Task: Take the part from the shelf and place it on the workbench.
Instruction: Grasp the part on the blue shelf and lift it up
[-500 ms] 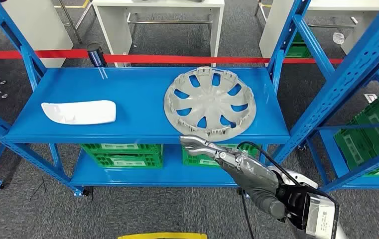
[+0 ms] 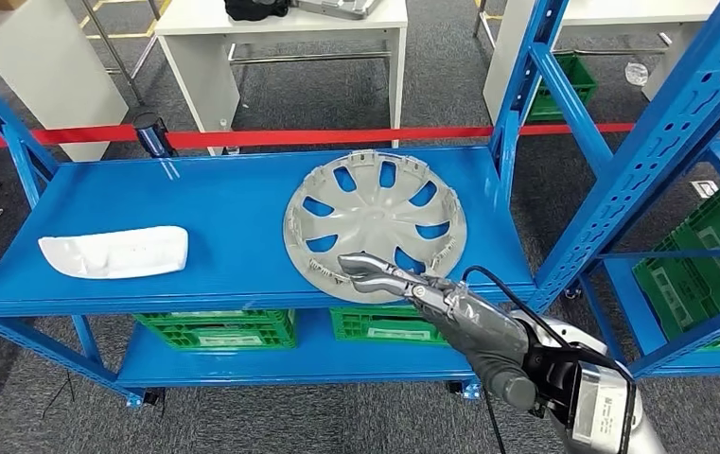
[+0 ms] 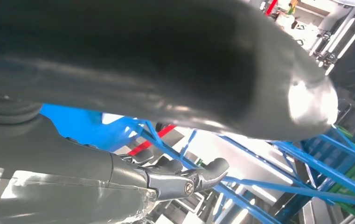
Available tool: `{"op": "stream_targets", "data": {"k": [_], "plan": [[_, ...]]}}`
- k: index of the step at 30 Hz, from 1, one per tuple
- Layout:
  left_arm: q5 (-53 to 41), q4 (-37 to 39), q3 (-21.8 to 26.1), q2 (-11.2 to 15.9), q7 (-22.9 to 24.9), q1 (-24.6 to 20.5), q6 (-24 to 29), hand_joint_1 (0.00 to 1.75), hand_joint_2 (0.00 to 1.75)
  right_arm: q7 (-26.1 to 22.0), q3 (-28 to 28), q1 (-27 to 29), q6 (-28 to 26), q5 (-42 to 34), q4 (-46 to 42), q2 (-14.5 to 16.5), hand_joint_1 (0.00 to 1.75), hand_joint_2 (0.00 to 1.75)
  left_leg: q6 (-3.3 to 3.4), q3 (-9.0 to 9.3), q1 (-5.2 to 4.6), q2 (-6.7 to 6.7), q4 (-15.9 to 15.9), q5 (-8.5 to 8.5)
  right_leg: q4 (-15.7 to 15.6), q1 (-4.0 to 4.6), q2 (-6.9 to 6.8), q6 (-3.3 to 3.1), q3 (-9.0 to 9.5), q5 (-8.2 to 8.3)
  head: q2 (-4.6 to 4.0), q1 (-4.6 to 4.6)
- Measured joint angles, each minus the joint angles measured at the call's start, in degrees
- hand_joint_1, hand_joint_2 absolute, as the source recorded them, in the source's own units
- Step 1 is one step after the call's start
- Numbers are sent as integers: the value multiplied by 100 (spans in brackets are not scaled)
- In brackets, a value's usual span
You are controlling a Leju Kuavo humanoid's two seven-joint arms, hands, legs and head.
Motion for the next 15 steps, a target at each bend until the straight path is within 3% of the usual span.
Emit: {"op": "stream_targets", "data": {"k": [1,3,4,5,7,9,11,15], "plan": [[0,9,1,0,0,1,-1,0,0,2,3,2,0,1,0,-1,0,0,0,-122,3,0,24,72,1,3,11,2,14,-19,0,-1],[0,22,3,0,-9,3,-2,0,0,3,8,2,0,9,-3,-1,0,0,37,-59,2,2,-528,563,0,10,27,21,69,-57,0,-1],[-2,25,3,1,-17,4,-1,0,0,3,9,2,0,22,-4,-1,0,44,67,51,-6,6,-906,826,-2,15,29,34,102,-75,0,3],[-8,28,2,0,-28,3,1,0,0,7,12,4,0,39,-7,-2,0,87,99,131,-24,13,-1202,963,-5,23,30,51,123,-89,0,7],[-39,36,-4,-2,-48,6,9,0,0,28,27,13,4,86,-8,-4,0,175,170,181,-63,20,-1418,1014,-14,32,32,104,137,-117,0,8],[-103,50,-11,-1,-80,15,38,0,0,87,88,10,17,162,-7,-18,0,175,246,210,-63,14,-1456,1070,-8,39,32,166,134,-147,0,3],[-172,85,-26,9,-127,13,75,0,0,169,201,-34,30,262,3,-60,0,175,299,277,-37,10,-1528,1166,196,43,27,185,39,-254,0,18],[-274,242,-62,64,-213,-7,131,0,0,332,567,-239,40,457,161,-124,0,175,338,306,-51,9,-1557,1177,1540,36,22,161,-698,-725,0,30]]}}
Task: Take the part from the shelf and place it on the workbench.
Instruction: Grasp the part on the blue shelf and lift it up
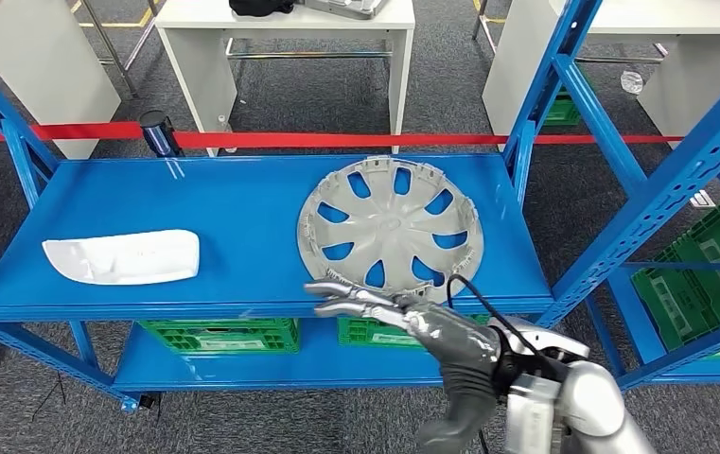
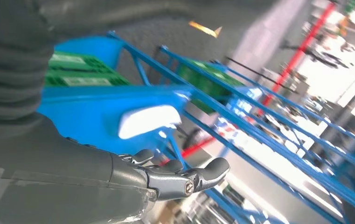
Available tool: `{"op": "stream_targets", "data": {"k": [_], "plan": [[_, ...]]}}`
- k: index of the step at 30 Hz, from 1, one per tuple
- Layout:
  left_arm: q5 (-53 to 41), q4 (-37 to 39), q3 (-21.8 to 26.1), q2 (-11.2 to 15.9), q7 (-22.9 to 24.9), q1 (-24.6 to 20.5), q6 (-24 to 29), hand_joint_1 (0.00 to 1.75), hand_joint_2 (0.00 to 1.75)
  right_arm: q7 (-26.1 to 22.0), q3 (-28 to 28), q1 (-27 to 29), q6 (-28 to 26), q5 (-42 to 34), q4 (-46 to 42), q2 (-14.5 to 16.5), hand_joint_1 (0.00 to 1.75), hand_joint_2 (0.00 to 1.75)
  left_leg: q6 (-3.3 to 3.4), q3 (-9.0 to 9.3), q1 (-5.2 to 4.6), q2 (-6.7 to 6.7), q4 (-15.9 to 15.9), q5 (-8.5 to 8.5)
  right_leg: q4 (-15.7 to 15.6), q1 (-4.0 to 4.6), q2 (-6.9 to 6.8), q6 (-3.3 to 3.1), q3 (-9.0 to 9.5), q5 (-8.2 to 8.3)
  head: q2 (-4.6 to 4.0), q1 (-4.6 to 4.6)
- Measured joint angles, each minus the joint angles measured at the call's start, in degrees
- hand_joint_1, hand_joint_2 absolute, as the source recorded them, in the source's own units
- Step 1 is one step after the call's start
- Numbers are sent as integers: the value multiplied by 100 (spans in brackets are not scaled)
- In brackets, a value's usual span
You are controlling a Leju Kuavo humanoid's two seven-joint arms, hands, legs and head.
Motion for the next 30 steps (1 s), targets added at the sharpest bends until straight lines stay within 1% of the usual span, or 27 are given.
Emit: {"op": "stream_targets", "data": {"k": [1,2,3,4,5,6,7,8,10,11,12,13,15,16,17,18,19,20,21,22,23,25,26,27,28,29,30], "plan": [[-15,43,-10,16,-15,-3,10,0,0,30,91,-50,0,27,57,-4,0,175,3,6,-3,-6,2,-11,121,-1,0,30,-99,11,0,1],[-31,85,-21,33,-27,-5,22,0,0,55,173,-105,0,44,108,-5,0,175,-2,20,-4,-15,4,-25,-10,-2,-2,76,-76,124,0,1],[-37,120,-34,46,-34,-6,32,0,0,71,237,-160,0,50,145,-7,0,175,-12,42,-4,-26,6,-43,-364,-3,-3,123,61,308,0,2],[-38,149,-51,58,-38,-6,41,0,0,83,291,-213,0,51,175,-8,0,175,-29,64,-5,-37,9,-65,-811,-3,-5,148,243,504,0,3],[-41,176,-63,69,-42,-8,49,0,0,89,337,-261,0,47,201,-7,0,175,-55,76,-20,-47,19,-91,-1198,3,-7,143,416,664,0,1],[-42,200,-74,82,-50,-10,56,0,0,97,379,-302,1,23,225,-5,0,175,-81,79,-32,-55,28,-112,-1442,11,-7,109,526,759,0,-1],[-48,228,-82,97,-66,-12,68,0,0,120,426,-347,14,-32,253,-5,0,175,-106,74,-43,-58,33,-127,-1544,23,-5,60,570,792,0,-4],[-63,265,-87,116,-89,-14,86,0,0,170,479,-405,47,-135,292,-6,0,175,-130,69,-49,-58,35,-137,-1545,36,1,14,577,794,0,-7],[-123,371,-113,173,-167,-18,138,0,0,346,617,-596,166,-494,409,-4,0,175,-185,54,-30,-48,69,-184,-1557,11,15,-56,587,793,0,-10],[-155,446,-134,216,-213,-26,168,0,0,452,694,-723,235,-712,491,3,0,175,-222,4,-19,-41,183,-255,-1566,-6,20,-90,603,787,0,-20],[-184,534,-156,266,-258,-38,198,0,0,558,779,-861,309,-943,593,15,0,175,-261,-119,-6,-33,427,-378,-1573,-24,20,-118,621,781,0,-30],[-200,623,-178,315,-295,-51,222,0,0,650,854,-983,370,-1137,695,26,0,175,-294,-277,8,-27,734,-515,-1573,-21,19,-137,631,772,0,-41],[-231,783,-215,405,-336,-72,261,0,0,783,987,-1185,468,-1414,891,48,0,175,-340,-657,33,-19,1416,-774,-1571,-15,16,-157,636,760,0,-48],[-240,856,-231,439,-348,-75,279,0,0,832,1046,-1268,490,-1487,987,64,0,175,-350,-806,40,-18,1649,-821,-1571,-11,16,-162,639,756,0,-48],[-247,930,-243,468,-357,-75,303,0,0,879,1106,-1355,500,-1533,1084,87,0,175,-355,-907,44,-17,1774,-802,-1571,-8,18,-167,644,751,0,-48],[-249,1010,-251,496,-368,-75,333,0,0,929,1172,-1454,493,-1550,1191,120,0,175,-353,-931,46,-17,1734,-694,-1570,-5,21,-171,654,747,0,-48],[-238,1076,-252,518,-376,-76,364,0,0,979,1238,-1563,457,-1502,1296,163,0,175,-337,-834,44,-16,1453,-487,-1571,0,27,-171,668,742,0,-48],[-222,1125,-250,537,-380,-78,394,0,0,1029,1301,-1682,397,-1402,1390,214,0,175,-306,-660,38,-15,1035,-244,-1572,5,34,-169,682,737,0,-48],[-194,1163,-249,554,-381,-82,420,0,0,1087,1372,-1809,311,-1246,1492,275,0,175,-271,-473,24,-13,609,-56,-1571,18,40,-163,692,731,0,-47],[-161,1185,-247,565,-377,-89,440,0,0,1151,1449,-1940,209,-1040,1598,345,0,175,-235,-331,7,-7,284,64,-1570,31,45,-150,692,724,0,-46],[-130,1198,-246,571,-368,-96,454,0,0,1214,1524,-2051,115,-823,1706,412,0,175,-207,-260,-10,-2,116,101,-1571,41,48,-134,687,719,0,-46],[-81,1212,-243,569,-345,-104,467,0,0,1316,1662,-2222,-20,-471,1919,544,0,175,-164,-233,-28,3,46,97,-1590,55,47,-83,685,716,0,-45],[-67,1216,-239,565,-336,-102,468,0,0,1345,1711,-2282,-51,-373,2008,596,0,175,-137,-201,-17,2,7,119,-1576,57,43,-61,676,705,0,-44],[-55,1218,-236,558,-330,-101,468,0,0,1358,1750,-2341,-69,-329,2081,643,0,175,-103,-162,-2,2,-39,144,-1497,60,39,-50,636,659,0,-39],[-45,1221,-234,551,-325,-101,467,0,0,1362,1782,-2398,-81,-303,2147,678,0,175,-74,-124,14,3,-84,169,-1298,62,36,-51,540,566,0,-35],[-38,1224,-233,545,-321,-103,466,0,0,1365,1810,-2440,-91,-285,2210,700,0,175,-55,-104,26,3,-111,183,-977,55,33,-66,377,434,0,-30],[-34,1226,-233,542,-318,-106,466,0,0,1365,1838,-2472,-100,-272,2269,717,0,175,-42,-100,27,2,-117,184,-569,50,32,-75,168,282,0,-27]]}}
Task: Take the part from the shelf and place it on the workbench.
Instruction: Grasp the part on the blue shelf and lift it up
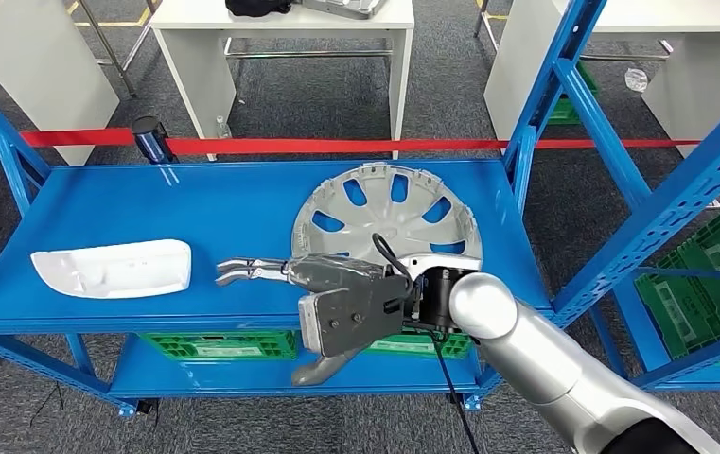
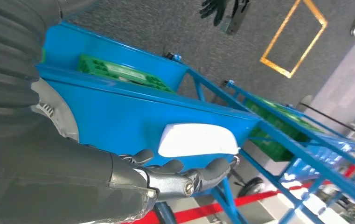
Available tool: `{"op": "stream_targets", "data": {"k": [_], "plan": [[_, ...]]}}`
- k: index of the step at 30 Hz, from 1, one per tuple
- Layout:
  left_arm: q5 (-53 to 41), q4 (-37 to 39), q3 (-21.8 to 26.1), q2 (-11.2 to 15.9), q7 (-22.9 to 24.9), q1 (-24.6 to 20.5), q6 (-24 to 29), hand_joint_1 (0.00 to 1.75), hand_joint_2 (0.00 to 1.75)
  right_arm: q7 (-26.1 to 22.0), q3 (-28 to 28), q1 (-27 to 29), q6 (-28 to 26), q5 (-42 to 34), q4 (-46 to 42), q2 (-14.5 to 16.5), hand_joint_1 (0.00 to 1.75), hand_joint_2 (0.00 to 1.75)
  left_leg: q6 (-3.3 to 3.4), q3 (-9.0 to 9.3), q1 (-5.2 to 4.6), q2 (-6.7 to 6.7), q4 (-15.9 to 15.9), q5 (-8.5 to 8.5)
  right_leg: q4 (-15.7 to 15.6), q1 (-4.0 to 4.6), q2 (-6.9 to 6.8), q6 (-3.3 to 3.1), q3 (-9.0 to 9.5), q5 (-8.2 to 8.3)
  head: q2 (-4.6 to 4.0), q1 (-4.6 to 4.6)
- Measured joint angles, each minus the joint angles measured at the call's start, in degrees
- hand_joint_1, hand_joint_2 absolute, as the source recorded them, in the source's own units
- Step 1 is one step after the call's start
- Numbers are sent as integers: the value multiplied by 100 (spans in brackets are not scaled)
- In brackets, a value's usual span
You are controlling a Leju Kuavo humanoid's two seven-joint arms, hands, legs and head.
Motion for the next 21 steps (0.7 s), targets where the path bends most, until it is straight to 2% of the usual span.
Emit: {"op": "stream_targets", "data": {"k": [1,2,3,4,5,6,7,8,10,12,13,14,16,17,18,19,21], "plan": [[1,3,0,-2,3,-1,-1,0,0,1,29,-15,-10,23,60,8,0,175,3,-1,-1,-3,1,-5,385,-8,-1,4,-207,-120,0,1],[1,5,2,-4,9,1,-2,0,0,4,57,-22,-24,67,115,14,0,175,3,1,-1,-8,2,-12,624,-15,-2,28,-356,-171,0,1],[1,8,5,-7,15,4,-6,0,0,11,86,-33,-43,134,166,19,0,175,-1,4,0,-13,5,-20,654,-23,-4,71,-403,-135,0,1],[3,9,8,-13,25,4,-18,0,0,23,116,-58,-74,228,224,28,0,175,-13,9,1,-19,14,-33,418,-34,-8,126,-319,-2,0,2],[7,10,11,-20,39,4,-34,0,0,35,147,-96,-117,342,293,44,0,175,-31,13,2,-25,34,-52,-1,-48,-14,182,-139,185,0,2],[12,7,13,-26,58,2,-53,0,0,43,176,-141,-171,465,380,63,0,175,-60,9,-8,-29,66,-81,-418,-53,-22,204,60,351,0,1],[19,-3,14,-31,80,1,-71,0,0,45,205,-187,-233,599,480,90,0,175,-92,2,-18,-31,102,-113,-751,-55,-26,195,222,477,0,-2],[32,-18,15,-34,106,0,-83,0,0,39,229,-224,-303,744,594,114,0,175,-120,-6,-28,-32,130,-138,-928,-49,-30,160,313,537,0,-4],[74,-65,21,-50,162,1,-94,0,0,7,260,-283,-492,1143,834,152,0,175,-166,-12,-29,-31,146,-163,-972,-28,-25,65,339,549,0,-7],[118,-133,27,-84,217,1,-93,0,0,-34,269,-350,-708,1673,1075,181,0,175,-219,-55,-3,-24,220,-223,-982,-46,-20,3,354,549,0,-9],[132,-169,31,-100,236,1,-92,0,0,-50,267,-384,-784,1933,1190,199,0,175,-250,-133,9,-20,381,-316,-989,-61,-18,-25,364,550,0,-15],[137,-199,32,-112,248,0,-92,0,0,-61,261,-405,-829,2195,1305,218,0,175,-280,-283,20,-17,681,-464,-992,-74,-16,-45,375,547,0,-23],[140,-225,33,-122,255,0,-82,0,0,-70,243,-387,-856,2711,1514,238,0,175,-321,-687,29,-13,1463,-781,-989,-68,-17,-71,380,538,0,-33],[140,-226,32,-124,256,2,-68,0,0,-72,227,-347,-852,2975,1609,241,0,175,-328,-860,32,-13,1758,-853,-988,-64,-16,-75,382,534,0,-33],[139,-223,30,-125,251,6,-49,0,0,-72,204,-298,-831,3196,1693,243,0,175,-325,-933,32,-12,1839,-815,-988,-60,-14,-78,386,530,0,-32],[138,-219,23,-124,244,7,-25,0,0,-71,174,-247,-795,3375,1770,245,0,175,-313,-895,32,-12,1694,-672,-988,-56,-9,-80,394,527,0,-32],[135,-211,2,-104,224,3,10,0,0,-70,110,-171,-684,3580,1901,258,0,175,-254,-540,21,-13,893,-257,-990,-48,7,-74,414,520,0,-31]]}}
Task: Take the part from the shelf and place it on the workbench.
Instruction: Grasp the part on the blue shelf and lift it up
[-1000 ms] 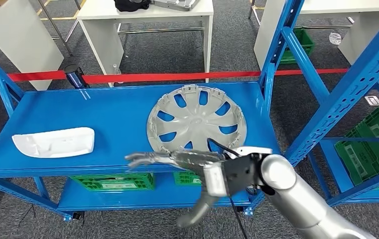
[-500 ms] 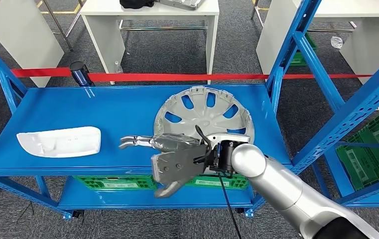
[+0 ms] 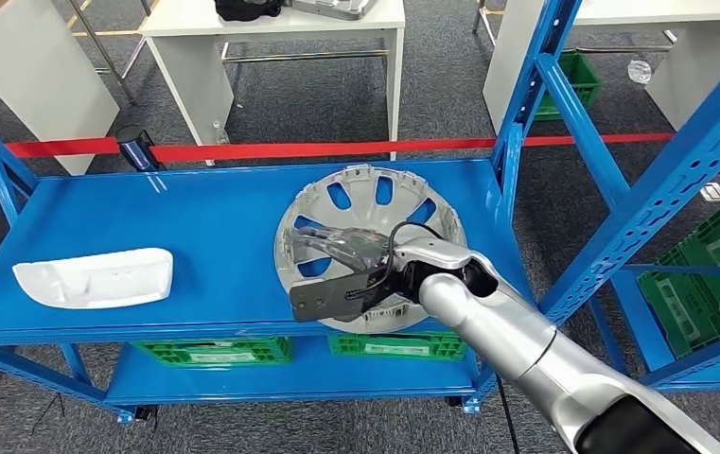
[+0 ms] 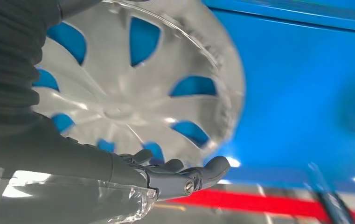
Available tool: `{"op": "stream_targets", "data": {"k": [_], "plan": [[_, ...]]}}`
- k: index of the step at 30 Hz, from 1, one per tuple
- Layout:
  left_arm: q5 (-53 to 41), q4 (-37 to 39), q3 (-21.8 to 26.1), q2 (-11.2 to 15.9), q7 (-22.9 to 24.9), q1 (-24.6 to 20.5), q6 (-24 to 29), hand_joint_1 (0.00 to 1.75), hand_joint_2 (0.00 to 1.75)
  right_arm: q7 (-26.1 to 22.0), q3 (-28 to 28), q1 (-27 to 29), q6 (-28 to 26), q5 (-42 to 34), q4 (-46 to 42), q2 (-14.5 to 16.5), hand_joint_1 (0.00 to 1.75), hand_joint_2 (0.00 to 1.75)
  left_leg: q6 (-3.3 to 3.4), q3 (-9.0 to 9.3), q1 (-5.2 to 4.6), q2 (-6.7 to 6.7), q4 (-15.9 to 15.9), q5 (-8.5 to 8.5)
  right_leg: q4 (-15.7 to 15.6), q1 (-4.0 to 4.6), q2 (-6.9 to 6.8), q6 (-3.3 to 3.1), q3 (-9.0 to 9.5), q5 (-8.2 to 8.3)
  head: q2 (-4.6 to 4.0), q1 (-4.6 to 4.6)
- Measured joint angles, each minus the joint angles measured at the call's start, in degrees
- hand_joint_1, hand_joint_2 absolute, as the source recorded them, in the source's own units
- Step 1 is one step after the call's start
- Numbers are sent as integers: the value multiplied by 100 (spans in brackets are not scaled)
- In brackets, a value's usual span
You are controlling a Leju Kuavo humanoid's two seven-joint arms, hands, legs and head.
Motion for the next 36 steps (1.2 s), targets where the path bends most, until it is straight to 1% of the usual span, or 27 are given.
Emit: {"op": "stream_targets", "data": {"k": [1,2,4,6,7,8,10,11,12,13,14,15,16,17,18,20,22,23,24,26,27,28,29,31,32,33,36], "plan": [[-3,4,-11,13,-7,-9,11,0,0,0,-20,23,52,44,54,7,0,175,31,181,-15,3,-373,137,-1,15,7,10,3,-5,0,1],[-7,6,-20,24,-13,-20,17,0,0,-1,-32,46,95,68,104,13,0,175,57,305,-31,6,-612,203,-3,25,11,25,2,-9,0,1],[-13,9,-33,44,-21,-36,23,0,0,-2,-37,107,137,91,191,17,0,175,90,367,-60,7,-713,197,-18,36,11,73,0,-8,0,1],[-13,11,-42,56,-27,-39,25,0,0,-2,-48,160,143,104,250,23,0,175,150,409,-41,7,-780,237,-2,34,4,127,-15,-25,0,7],[-14,13,-45,58,-28,-41,26,0,0,-2,-58,168,148,105,273,25,0,175,183,434,-29,10,-821,261,115,36,0,136,-76,-88,0,10],[-14,15,-49,58,-30,-45,31,0,0,0,-68,172,173,97,299,26,0,175,209,458,-16,14,-856,281,357,38,-5,130,-196,-202,0,14],[-14,21,-70,62,-31,-52,52,0,0,20,-82,199,308,27,373,24,0,175,228,463,-20,15,-865,285,1138,36,-8,105,-577,-507,0,16],[-14,30,-82,68,-31,-53,76,0,0,37,-84,232,404,-35,427,22,0,175,230,463,-23,13,-863,283,1473,35,-9,111,-749,-605,0,16],[-14,42,-94,74,-31,-53,100,0,0,54,-85,273,484,-106,485,19,0,175,231,463,-24,8,-861,281,1635,34,-9,136,-841,-629,0,17],[-14,57,-104,80,-31,-52,126,0,0,66,-87,312,534,-175,539,17,0,175,228,464,-24,2,-857,279,1573,33,-12,174,-824,-571,0,18],[-14,76,-117,87,-30,-52,153,0,0,72,-97,346,559,-259,595,15,0,175,219,464,-23,-4,-845,272,1242,30,-17,220,-668,-429,0,18],[-14,92,-132,93,-30,-52,172,0,0,74,-116,369,561,-345,640,13,0,175,202,462,-25,-9,-823,259,790,26,-25,252,-448,-271,0,19],[-13,105,-148,103,-31,-52,188,0,0,75,-144,390,560,-447,681,11,0,175,177,454,-36,-12,-796,238,399,29,-31,251,-243,-139,0,16],[-11,118,-164,117,-31,-52,201,0,0,78,-182,414,559,-567,720,5,0,175,148,445,-47,-14,-769,216,105,33,-35,225,-86,-43,0,14],[-9,127,-174,129,-31,-51,208,0,0,82,-226,441,559,-683,752,-5,0,175,124,439,-57,-15,-751,200,-3,42,-36,180,-26,-14,0,10],[-5,155,-189,153,-31,-48,217,0,0,99,-324,500,564,-892,804,-40,0,175,83,434,-55,-14,-737,185,-2,52,-30,92,-20,-1,0,7],[-5,194,-222,173,-33,-47,229,0,0,122,-426,522,593,-1011,843,-78,0,175,31,371,-34,-7,-617,95,-13,32,-25,37,-10,8,0,0],[-3,216,-250,186,-37,-48,243,0,0,135,-466,521,621,-1037,857,-95,0,175,-1,268,-22,-3,-402,-32,-18,17,-24,15,-4,12,0,-8],[-1,244,-284,202,-41,-50,264,0,0,145,-497,520,657,-1048,873,-113,0,175,-31,110,-12,0,-74,-202,-17,15,-23,1,-1,11,0,-16],[15,311,-352,230,-47,-54,315,0,0,165,-518,538,741,-1037,907,-160,0,175,-68,-267,0,2,707,-520,-14,20,-24,-15,-1,6,0,-23],[30,346,-388,240,-48,-54,341,0,0,171,-517,557,781,-1025,923,-186,0,175,-71,-383,1,3,928,-564,-13,24,-24,-17,0,5,0,-23],[45,377,-421,249,-48,-55,362,0,0,174,-515,578,815,-1012,937,-212,0,175,-63,-398,0,3,930,-499,-13,29,-22,-17,2,4,0,-23],[60,401,-455,260,-48,-59,384,0,0,174,-511,594,836,-1001,947,-234,0,175,-42,-295,-2,4,696,-337,-13,36,-17,-17,7,3,0,-23],[70,432,-509,296,-48,-74,409,0,0,173,-506,608,854,-990,956,-264,0,175,42,107,-27,5,-118,33,-13,58,-1,-13,18,2,0,-22],[72,446,-535,314,-48,-83,416,0,0,173,-504,609,854,-988,958,-278,0,175,83,270,-47,10,-442,131,-12,71,4,-6,17,0,0,-21],[72,458,-559,331,-49,-91,418,0,0,173,-503,613,854,-988,961,-290,0,175,115,365,-69,15,-631,162,-12,78,6,5,11,-1,0,-20],[72,490,-601,361,-50,-100,419,0,0,173,-501,628,856,-988,968,-320,0,175,174,423,-88,25,-749,170,-10,73,0,72,-8,-3,0,-20]]}}
